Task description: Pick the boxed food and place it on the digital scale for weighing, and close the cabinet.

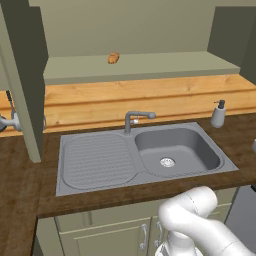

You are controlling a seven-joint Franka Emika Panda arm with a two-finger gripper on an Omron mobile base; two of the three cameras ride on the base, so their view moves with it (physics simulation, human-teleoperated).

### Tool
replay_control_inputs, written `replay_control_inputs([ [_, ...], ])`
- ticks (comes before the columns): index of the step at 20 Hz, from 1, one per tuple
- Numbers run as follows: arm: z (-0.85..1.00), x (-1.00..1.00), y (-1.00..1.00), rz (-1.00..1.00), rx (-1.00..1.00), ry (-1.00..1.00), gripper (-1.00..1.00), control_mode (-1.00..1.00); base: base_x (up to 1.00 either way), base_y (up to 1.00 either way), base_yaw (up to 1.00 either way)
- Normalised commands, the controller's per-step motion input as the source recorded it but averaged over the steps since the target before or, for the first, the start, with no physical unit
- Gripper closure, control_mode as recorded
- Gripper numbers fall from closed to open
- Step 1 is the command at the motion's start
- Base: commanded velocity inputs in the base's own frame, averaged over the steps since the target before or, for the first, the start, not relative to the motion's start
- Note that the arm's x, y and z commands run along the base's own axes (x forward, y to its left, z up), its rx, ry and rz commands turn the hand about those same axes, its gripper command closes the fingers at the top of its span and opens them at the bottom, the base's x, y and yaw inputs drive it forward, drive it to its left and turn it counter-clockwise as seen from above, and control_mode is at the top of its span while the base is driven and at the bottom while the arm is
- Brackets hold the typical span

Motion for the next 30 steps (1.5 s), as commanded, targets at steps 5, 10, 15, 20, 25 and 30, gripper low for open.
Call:
replay_control_inputs([
  [5,0.51,0.0,0.07,0.3,0.0,-0.02,-1.0,-1.0,0.0,0.0,0.0],
  [10,0.27,0.05,0.05,0.36,0.03,-0.13,-1.0,-1.0,0.0,0.0,0.0],
  [15,-0.02,0.2,0.14,0.22,0.09,-0.18,-1.0,-1.0,0.0,0.0,0.0],
  [20,-0.17,0.46,0.42,0.09,0.22,-0.14,-1.0,-1.0,0.0,0.0,0.0],
  [25,-0.06,0.87,0.28,0.09,0.18,-0.02,-1.0,-1.0,0.0,0.0,0.0],
  [30,0.22,0.66,-0.11,0.21,0.08,0.0,-1.0,-1.0,0.0,0.0,0.0],
])
